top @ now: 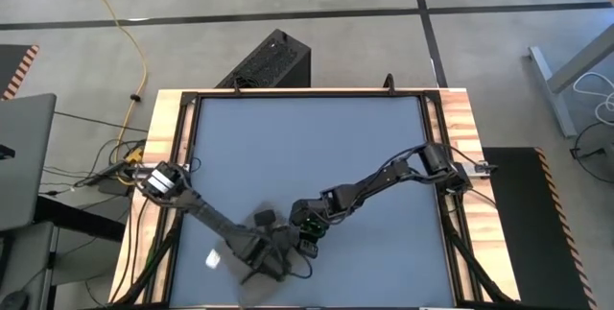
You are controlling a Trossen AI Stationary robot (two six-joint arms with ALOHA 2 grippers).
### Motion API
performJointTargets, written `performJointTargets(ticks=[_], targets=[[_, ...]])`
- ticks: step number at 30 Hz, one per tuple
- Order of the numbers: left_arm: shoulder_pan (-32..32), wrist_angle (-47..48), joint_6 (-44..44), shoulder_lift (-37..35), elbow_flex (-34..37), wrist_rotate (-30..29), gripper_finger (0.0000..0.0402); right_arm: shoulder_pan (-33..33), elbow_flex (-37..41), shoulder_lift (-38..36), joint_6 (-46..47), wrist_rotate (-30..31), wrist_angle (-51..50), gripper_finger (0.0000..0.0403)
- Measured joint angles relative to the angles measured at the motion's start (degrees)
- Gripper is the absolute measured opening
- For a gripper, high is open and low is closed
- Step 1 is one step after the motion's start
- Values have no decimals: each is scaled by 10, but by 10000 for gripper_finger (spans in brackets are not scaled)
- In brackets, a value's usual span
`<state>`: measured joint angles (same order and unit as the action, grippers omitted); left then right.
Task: Roll towel into tight, uniform cylinder
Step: Roll the gray towel
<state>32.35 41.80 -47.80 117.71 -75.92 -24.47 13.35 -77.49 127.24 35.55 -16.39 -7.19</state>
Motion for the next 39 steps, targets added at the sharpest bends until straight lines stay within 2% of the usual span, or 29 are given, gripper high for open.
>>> performJointTargets(ticks=[6, 10, 17, 24, 27, 32, 36, 39], targets=[[-46, 17, 64, 1, 1, -8, 0, -5, 2, -33, 7, 31, -84, 23], [-56, 26, 64, -1, 2, -59, 0, -12, 2, -44, 22, 80, -122, 23], [-49, 57, 36, -30, -8, -139, 0, -21, 2, -41, 22, 90, -117, 23], [-4, 49, -36, -80, -11, -201, 0, -21, 2, -41, 22, 94, -116, 23], [17, -3, -37, -84, -11, -191, 0, -21, 2, -41, 23, 93, -116, 23], [44, -143, 23, -55, -8, -116, 0, -21, 2, -41, 24, 92, -114, 24], [57, -176, 53, -31, -7, -126, 8, -20, 2, -41, 24, 90, -113, 26], [59, -178, 43, -22, -7, -120, 31, -16, 2, -41, 24, 90, -113, 26]])
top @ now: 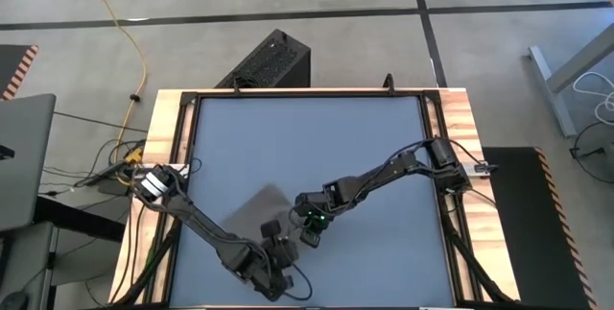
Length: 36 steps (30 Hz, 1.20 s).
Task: Roll towel into tight, uniform cylinder
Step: Roll the gray towel
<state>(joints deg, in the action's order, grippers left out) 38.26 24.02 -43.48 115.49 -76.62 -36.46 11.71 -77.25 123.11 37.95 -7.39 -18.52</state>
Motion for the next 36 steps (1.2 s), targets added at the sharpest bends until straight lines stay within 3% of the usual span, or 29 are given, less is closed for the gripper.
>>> performJointTargets(ticks=[9, 13, 19, 27, 36], targets=[[0, 9, -70, 8, -2, 64, 148, 1, 0, 0, 2, 2, 1, 27], [6, 23, -120, 27, -2, 84, 178, 3, 0, 0, -2, -4, 5, 30], [16, 6, -148, 48, -3, 79, 182, 8, 1, 1, 19, -13, 8, 68], [22, 17, -150, 47, -3, 72, 182, 5, 3, -58, -62, -38, -4, 127], [23, 23, -117, 48, -16, 67, 182, 76, 37, -161, -259, 58, 9, 169]])
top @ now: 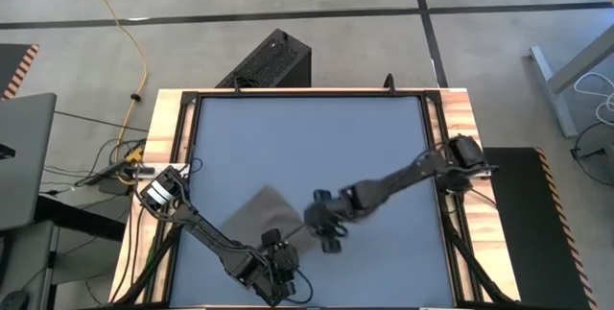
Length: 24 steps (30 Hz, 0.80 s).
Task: Roll towel into tight, uniform cylinder
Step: Roll the gray towel
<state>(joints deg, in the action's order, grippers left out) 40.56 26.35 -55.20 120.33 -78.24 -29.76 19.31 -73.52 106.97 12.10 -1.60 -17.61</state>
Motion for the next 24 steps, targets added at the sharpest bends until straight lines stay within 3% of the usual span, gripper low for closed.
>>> performJointTargets(ticks=[8, 13, 24], targets=[[0, -2, 0, 0, 0, 4, 182, 103, 63, 6, -209, 164, 103, 185], [-1, -3, -9, 0, 0, 4, 182, 130, 62, 34, -263, 262, 136, 185], [0, -45, 14, -7, 0, 41, 182, 101, 61, 97, -327, 292, 191, 185]])
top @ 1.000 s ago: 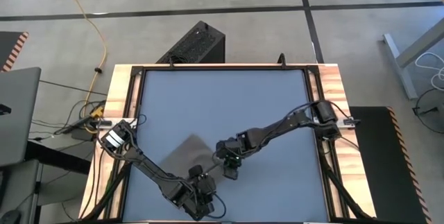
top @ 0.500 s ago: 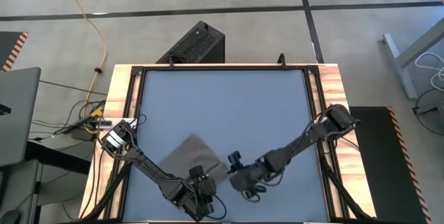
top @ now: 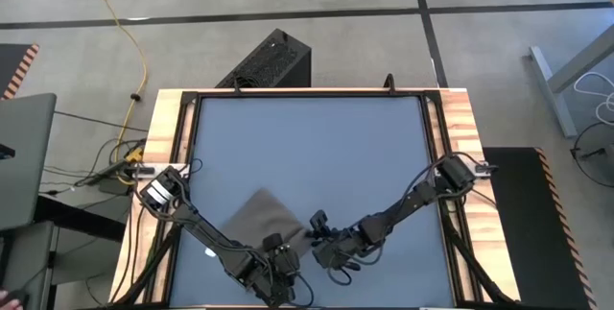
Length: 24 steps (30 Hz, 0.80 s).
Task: Roll towel into tight, uniform cylinder
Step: Roll the gray towel
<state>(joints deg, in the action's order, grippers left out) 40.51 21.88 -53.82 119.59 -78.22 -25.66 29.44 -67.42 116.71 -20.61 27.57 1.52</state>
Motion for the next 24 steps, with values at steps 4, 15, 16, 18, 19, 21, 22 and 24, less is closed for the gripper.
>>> performJointTargets(ticks=[4, 15, 16, 18, 19, 21, 22, 24], targets=[[2, 2, 7, -23, 2, 4, 182, -4, -2, 17, -41, -13, 14, 179], [19, 46, 34, -81, 0, -133, 182, -23, -2, 33, 5, -99, 23, 20], [20, 59, 25, -79, 0, -137, 182, -23, -2, 34, 7, -100, 27, 16], [20, 71, -5, -71, 9, -131, 182, -22, -5, 31, 24, -103, 23, 19], [19, 67, -19, -68, 21, -121, 182, -22, -7, 28, 42, -106, 20, 23], [19, 41, -42, -68, 52, -111, 182, -23, -9, 19, 77, -128, 12, 26], [20, 20, -52, -68, 65, -110, 182, -24, -9, 12, 92, -150, 7, 26], [29, 12, -78, -68, 84, -123, 182, -27, -9, 1, 119, -200, -2, 22]])
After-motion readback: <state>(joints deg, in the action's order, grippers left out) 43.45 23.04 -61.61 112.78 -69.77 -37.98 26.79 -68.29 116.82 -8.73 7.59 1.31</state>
